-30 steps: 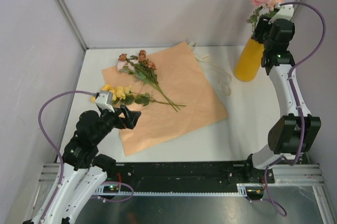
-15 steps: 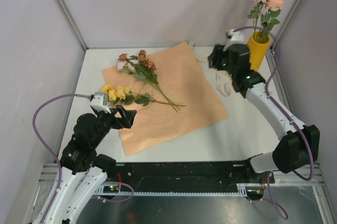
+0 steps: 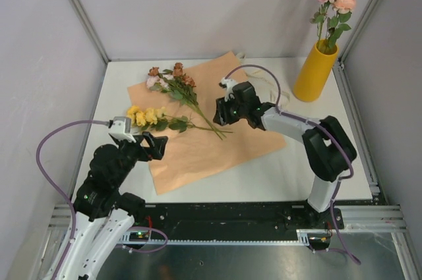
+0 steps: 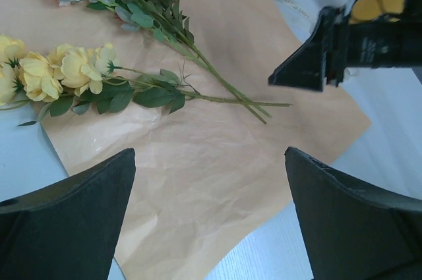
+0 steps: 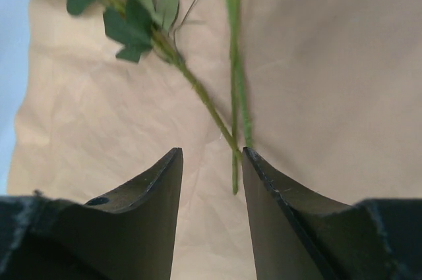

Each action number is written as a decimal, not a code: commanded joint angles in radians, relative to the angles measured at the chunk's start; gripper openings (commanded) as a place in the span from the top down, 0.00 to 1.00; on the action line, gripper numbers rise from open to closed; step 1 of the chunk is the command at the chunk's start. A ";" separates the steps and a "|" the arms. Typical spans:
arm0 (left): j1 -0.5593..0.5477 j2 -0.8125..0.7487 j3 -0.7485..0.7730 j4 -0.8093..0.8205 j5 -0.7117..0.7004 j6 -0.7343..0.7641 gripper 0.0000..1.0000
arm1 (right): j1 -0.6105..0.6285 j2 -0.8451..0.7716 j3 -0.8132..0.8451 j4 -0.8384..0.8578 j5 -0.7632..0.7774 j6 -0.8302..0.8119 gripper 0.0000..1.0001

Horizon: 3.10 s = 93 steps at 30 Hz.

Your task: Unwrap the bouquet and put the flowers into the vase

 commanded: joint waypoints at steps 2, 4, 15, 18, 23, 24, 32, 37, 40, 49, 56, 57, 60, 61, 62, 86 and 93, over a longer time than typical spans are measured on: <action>-0.005 -0.035 0.043 0.012 -0.038 0.004 0.00 | 0.076 0.104 0.122 -0.049 -0.091 -0.190 0.52; -0.005 -0.045 0.041 0.013 -0.051 0.003 0.00 | 0.096 0.145 0.160 -0.068 -0.074 -0.220 0.51; -0.005 -0.066 0.040 0.013 -0.080 0.001 0.00 | 0.140 0.381 0.450 -0.179 -0.070 -0.286 0.51; -0.005 -0.065 0.039 0.013 -0.081 0.001 0.00 | 0.159 0.434 0.519 -0.202 -0.054 -0.308 0.51; -0.005 -0.066 0.039 0.013 -0.082 0.001 0.00 | 0.171 0.505 0.621 -0.232 -0.028 -0.315 0.51; -0.005 -0.067 0.039 0.014 -0.082 0.001 0.00 | 0.173 0.520 0.642 -0.238 -0.024 -0.312 0.51; -0.005 -0.073 0.039 0.013 -0.084 0.001 0.00 | 0.192 0.590 0.709 -0.279 0.023 -0.319 0.51; -0.005 -0.075 0.038 0.014 -0.082 0.001 0.00 | 0.201 0.605 0.707 -0.286 0.050 -0.333 0.51; -0.005 -0.075 0.038 0.013 -0.083 0.001 0.00 | 0.202 0.611 0.709 -0.290 0.060 -0.338 0.52; -0.005 -0.073 0.038 0.014 -0.084 0.001 0.00 | 0.206 0.556 0.650 -0.218 0.012 -0.329 0.83; -0.005 -0.075 0.037 0.014 -0.087 0.001 0.00 | 0.205 0.471 0.586 -0.104 -0.037 -0.330 1.00; -0.005 -0.075 0.037 0.014 -0.087 0.000 0.00 | 0.204 0.458 0.574 -0.088 -0.039 -0.332 1.00; -0.005 -0.074 0.036 0.013 -0.087 0.001 0.00 | 0.197 0.398 0.533 -0.022 -0.052 -0.323 1.00; -0.005 -0.073 0.035 0.014 -0.086 0.001 0.00 | 0.193 0.377 0.511 0.023 -0.062 -0.315 1.00; -0.005 -0.075 0.036 0.013 -0.087 0.001 0.00 | 0.189 0.352 0.486 0.057 -0.071 -0.302 1.00; -0.005 -0.079 0.033 0.014 -0.103 0.002 0.00 | -0.020 -0.191 0.156 0.594 -0.053 -0.268 1.00; -0.005 -0.069 0.032 0.014 -0.102 0.001 0.00 | -0.215 -0.302 0.141 0.736 -0.079 -0.282 1.00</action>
